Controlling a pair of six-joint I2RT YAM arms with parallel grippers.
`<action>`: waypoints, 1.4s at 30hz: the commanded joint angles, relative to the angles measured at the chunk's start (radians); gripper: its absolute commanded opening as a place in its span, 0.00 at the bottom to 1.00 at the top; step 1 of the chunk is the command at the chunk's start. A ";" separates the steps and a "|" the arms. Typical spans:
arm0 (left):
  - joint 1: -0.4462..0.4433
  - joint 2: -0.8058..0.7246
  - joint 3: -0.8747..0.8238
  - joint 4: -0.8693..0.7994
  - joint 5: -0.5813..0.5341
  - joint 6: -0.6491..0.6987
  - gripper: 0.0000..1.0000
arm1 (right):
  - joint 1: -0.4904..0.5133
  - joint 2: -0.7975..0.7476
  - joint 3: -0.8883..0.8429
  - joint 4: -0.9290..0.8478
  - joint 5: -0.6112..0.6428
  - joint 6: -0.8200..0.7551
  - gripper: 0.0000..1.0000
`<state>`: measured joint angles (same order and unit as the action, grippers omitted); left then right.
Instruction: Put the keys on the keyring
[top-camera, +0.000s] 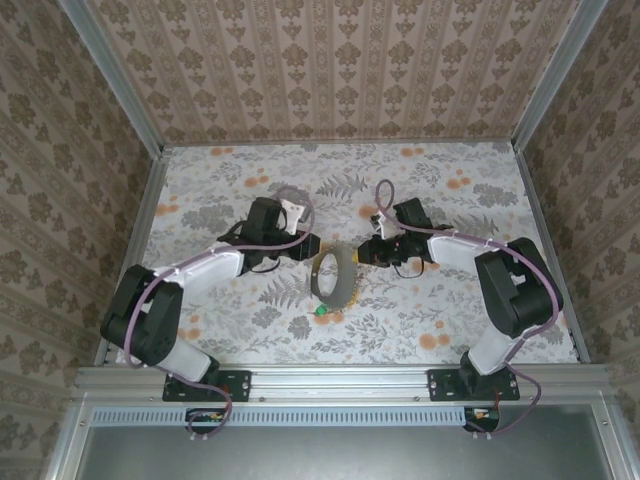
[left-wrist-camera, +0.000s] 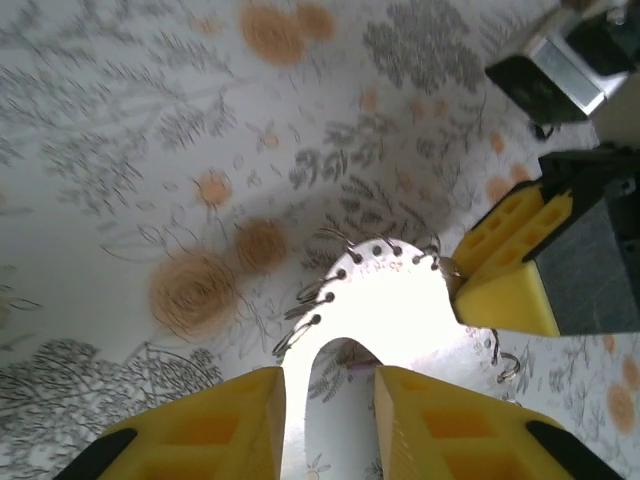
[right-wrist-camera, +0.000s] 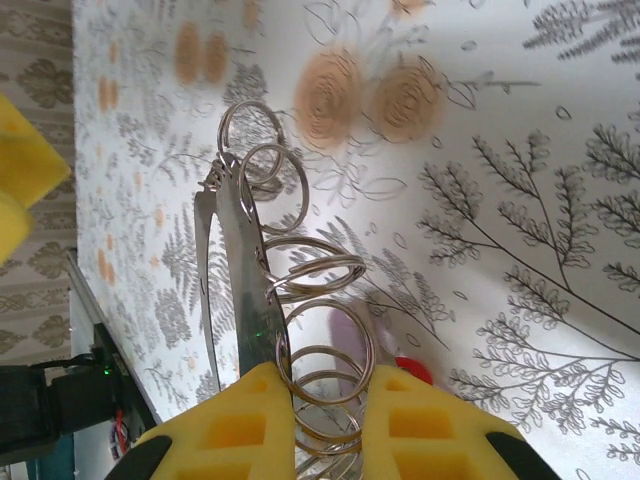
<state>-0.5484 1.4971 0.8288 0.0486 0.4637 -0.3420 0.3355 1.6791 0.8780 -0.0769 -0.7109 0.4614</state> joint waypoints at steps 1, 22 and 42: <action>0.029 -0.045 -0.051 0.064 -0.038 -0.048 0.31 | -0.019 -0.047 -0.034 0.104 -0.074 0.064 0.02; 0.119 0.064 -0.046 0.300 0.336 -0.292 0.41 | -0.061 -0.156 -0.076 0.409 -0.148 0.241 0.02; 0.166 0.040 0.014 0.390 0.599 -0.339 0.00 | -0.072 -0.174 -0.056 0.435 -0.150 0.270 0.04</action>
<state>-0.3855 1.5837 0.8005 0.4572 1.0157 -0.7109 0.2676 1.5494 0.7933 0.3317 -0.8227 0.7185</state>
